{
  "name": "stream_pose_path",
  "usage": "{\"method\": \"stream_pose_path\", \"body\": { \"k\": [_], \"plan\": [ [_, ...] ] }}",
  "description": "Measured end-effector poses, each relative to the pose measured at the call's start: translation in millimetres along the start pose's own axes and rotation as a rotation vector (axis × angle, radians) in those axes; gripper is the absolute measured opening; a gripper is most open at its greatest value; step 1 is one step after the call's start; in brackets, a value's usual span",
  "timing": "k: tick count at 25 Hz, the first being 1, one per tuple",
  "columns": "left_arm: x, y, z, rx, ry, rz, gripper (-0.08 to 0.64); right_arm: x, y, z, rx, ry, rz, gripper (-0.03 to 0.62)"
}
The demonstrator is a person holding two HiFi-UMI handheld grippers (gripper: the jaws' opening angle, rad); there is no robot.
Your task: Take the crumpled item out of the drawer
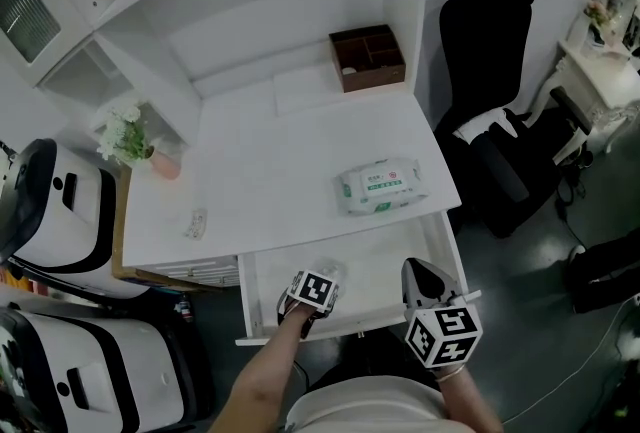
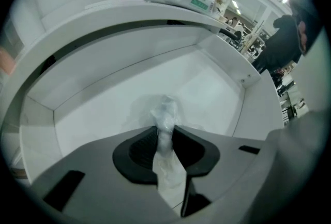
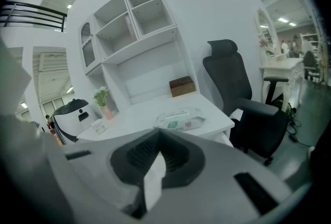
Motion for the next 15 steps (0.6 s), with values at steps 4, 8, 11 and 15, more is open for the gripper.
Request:
{"method": "stream_pose_path", "body": {
  "k": [4,8,11,15],
  "plan": [
    [20.8,9.6,-20.3,0.019,0.098,0.051,0.079,-1.5,-3.2,-3.2,0.007,-0.001,0.001,0.002],
    [29.3,17.7,-40.2,0.02,0.166,0.038,0.078,-2.5,-9.4,-6.1,0.02,0.002,-0.001,0.002],
    [33.6,25.9,-54.1,0.004,0.221,0.018,0.078,-2.7,-13.0,-9.3,0.027,0.007,-0.005,0.002],
    [39.3,32.3,-76.6,0.018,0.295,0.019,0.078,-2.7,-16.5,-13.1,0.035,0.016,-0.008,0.002]
  ]
}}
Point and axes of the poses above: the fingertips, and each gripper's own axes: z forward along the fingers, y to its right, x out of its top, the point moved 1 cm from there along -z, backward along the fingers, and after that the axes turned 13 degrees about -x, right-handed, at the moved point
